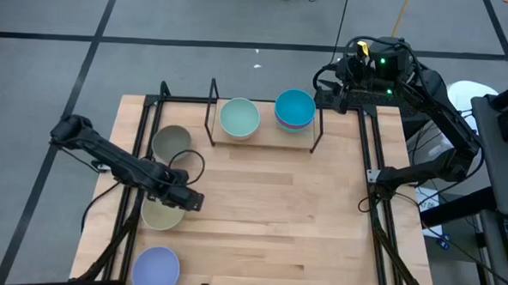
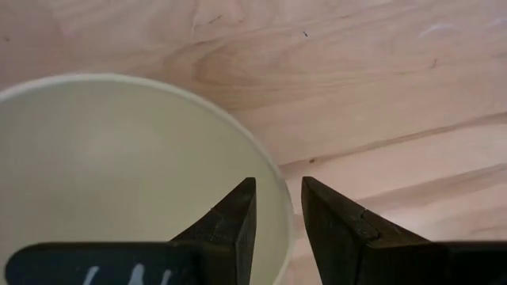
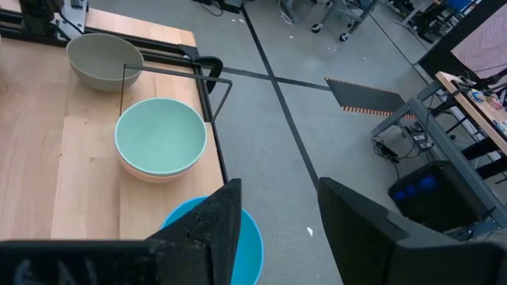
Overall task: Place and stack bowls onto a shelf
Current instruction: Stack the brown bowl on top of the light green bowl on the shelf, then stack the purple bowl on top of the brown bowl on the shelf
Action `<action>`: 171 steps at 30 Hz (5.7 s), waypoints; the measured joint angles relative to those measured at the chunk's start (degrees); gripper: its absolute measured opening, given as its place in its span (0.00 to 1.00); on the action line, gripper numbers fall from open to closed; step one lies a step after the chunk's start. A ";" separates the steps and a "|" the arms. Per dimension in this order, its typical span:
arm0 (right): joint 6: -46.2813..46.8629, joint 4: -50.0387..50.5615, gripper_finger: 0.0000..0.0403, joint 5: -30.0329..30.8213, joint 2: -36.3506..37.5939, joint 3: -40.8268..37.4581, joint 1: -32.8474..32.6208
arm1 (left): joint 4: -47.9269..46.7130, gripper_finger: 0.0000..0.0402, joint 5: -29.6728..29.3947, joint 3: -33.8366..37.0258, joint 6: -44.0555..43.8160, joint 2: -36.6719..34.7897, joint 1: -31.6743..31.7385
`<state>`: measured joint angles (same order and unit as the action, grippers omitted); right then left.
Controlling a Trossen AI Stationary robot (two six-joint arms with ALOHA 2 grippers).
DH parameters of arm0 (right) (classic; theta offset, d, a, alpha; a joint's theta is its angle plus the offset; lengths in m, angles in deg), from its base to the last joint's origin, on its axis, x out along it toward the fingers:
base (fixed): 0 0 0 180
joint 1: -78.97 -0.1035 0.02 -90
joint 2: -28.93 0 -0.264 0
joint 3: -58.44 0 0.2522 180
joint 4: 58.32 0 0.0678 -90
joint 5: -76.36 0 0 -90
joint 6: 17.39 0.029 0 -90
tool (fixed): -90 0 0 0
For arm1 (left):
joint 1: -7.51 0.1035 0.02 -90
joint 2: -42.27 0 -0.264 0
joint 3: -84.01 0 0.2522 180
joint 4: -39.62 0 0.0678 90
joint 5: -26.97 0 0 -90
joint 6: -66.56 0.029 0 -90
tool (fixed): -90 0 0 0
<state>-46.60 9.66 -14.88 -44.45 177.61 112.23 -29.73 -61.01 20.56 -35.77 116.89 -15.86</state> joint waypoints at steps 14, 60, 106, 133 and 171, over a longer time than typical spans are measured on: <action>0.00 -2.03 0.40 -0.01 -0.02 0.02 0.00 | 2.28 0.27 -0.81 0.00 5.21 7.10 0.00; -3.17 -2.95 0.40 -0.07 0.07 0.02 0.00 | -34.37 0.02 -13.14 -39.19 47.22 6.54 14.24; 0.04 -2.45 0.40 4.46 0.96 0.02 0.04 | -29.86 0.02 -6.28 -80.89 111.27 38.78 46.76; 1.49 -2.43 0.40 4.44 0.96 0.02 0.02 | -29.88 0.02 -6.43 -77.07 111.66 48.12 43.67; 1.53 -2.49 0.40 4.43 0.96 0.02 0.02 | -34.24 0.29 -5.09 -82.61 112.55 48.23 43.54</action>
<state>-45.07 7.17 -10.45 -43.49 177.63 112.25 -63.97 -66.10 -62.05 76.78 165.12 27.68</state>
